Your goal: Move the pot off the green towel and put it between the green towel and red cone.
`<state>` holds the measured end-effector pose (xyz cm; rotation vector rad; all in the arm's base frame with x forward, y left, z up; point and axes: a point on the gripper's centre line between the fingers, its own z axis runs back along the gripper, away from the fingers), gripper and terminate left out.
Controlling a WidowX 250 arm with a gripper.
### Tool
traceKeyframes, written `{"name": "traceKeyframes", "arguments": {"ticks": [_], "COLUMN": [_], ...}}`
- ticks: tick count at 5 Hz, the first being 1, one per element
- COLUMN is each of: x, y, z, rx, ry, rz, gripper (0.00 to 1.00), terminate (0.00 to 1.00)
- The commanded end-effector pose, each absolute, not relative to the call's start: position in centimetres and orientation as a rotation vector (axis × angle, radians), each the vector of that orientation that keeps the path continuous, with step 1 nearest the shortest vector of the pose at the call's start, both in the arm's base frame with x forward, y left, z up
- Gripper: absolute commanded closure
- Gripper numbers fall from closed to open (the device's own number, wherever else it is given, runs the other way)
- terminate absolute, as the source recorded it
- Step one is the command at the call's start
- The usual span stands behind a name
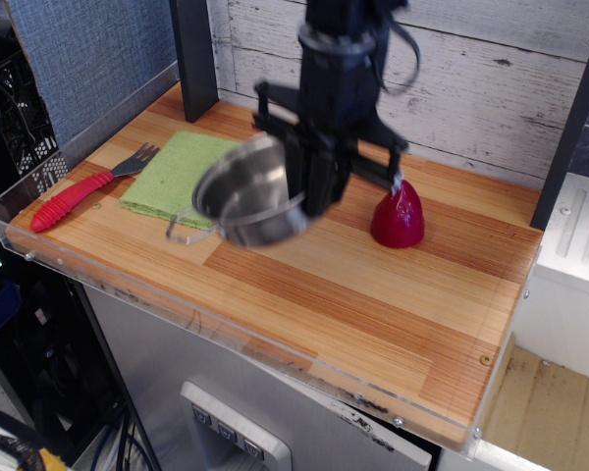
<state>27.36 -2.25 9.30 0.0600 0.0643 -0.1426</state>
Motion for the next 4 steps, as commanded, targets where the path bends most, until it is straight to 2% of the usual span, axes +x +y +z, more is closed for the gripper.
{"name": "traceKeyframes", "arguments": {"ticks": [1,2,4], "x": [26.4,26.5,27.9], "y": [-2.1,-2.3,-3.1], "z": [6.7,5.4,4.5], "rx": [-0.005,-0.014,-0.025], "ry": [0.119,0.145,0.140], "rz": [-0.094,-0.091,-0.109], "gripper": [1.00,1.00,1.00], "terminate": [0.00,0.00,0.00]}}
